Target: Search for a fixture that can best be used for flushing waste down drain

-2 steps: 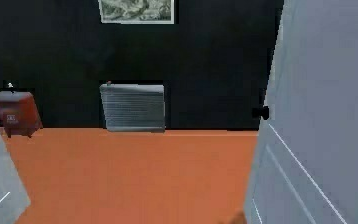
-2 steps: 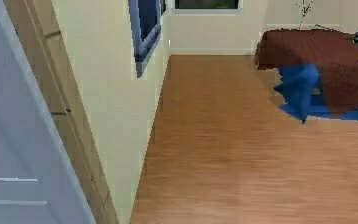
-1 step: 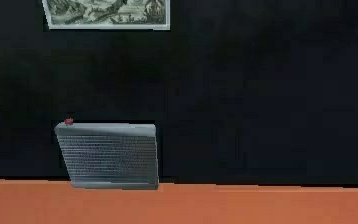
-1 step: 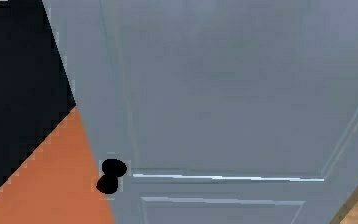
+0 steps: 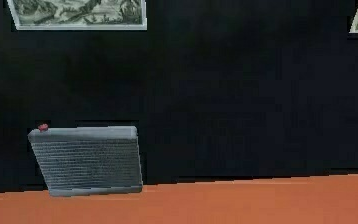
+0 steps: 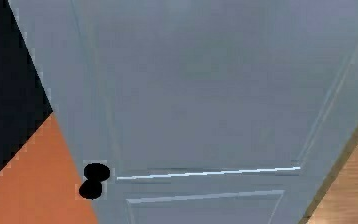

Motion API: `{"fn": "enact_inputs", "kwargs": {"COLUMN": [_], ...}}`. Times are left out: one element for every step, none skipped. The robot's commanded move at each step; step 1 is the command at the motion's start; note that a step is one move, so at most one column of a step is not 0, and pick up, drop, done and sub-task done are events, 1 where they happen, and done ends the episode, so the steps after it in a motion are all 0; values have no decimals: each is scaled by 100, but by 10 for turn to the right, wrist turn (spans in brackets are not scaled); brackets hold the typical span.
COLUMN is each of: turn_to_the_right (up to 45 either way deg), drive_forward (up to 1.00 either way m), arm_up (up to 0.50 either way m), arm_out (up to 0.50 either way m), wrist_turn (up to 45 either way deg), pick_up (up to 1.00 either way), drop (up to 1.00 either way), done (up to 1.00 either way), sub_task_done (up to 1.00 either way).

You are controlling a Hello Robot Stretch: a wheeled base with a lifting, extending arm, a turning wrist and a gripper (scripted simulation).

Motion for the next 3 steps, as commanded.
{"fn": "enact_inputs", "kwargs": {"turn_to_the_right": [0,450,60], "drive_forward": [45,0,0], "arm_up": [0,0,0], "arm_out": [0,0,0], "wrist_turn": [0,0,0], "pick_up": [0,0,0], "drop": [0,0,0], "done": [0,0,0], "sub_task_done": [0,0,0]}}
